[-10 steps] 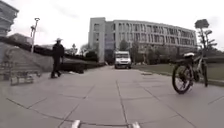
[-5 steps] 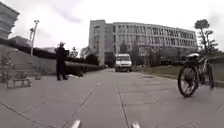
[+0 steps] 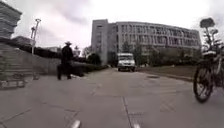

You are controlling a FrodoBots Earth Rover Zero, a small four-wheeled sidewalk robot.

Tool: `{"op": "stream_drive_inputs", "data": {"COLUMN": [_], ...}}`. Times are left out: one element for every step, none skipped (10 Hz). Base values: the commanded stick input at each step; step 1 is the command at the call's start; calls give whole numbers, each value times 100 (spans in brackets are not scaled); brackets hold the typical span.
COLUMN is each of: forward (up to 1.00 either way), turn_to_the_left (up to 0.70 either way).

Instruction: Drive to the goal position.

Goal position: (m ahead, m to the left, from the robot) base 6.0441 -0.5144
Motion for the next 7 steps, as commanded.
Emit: {"op": "stream_drive_inputs", "data": {"forward": [70,70,70,70,70,70,70], "turn_to_the_left": [0,0,0,0,0,0,0]}}
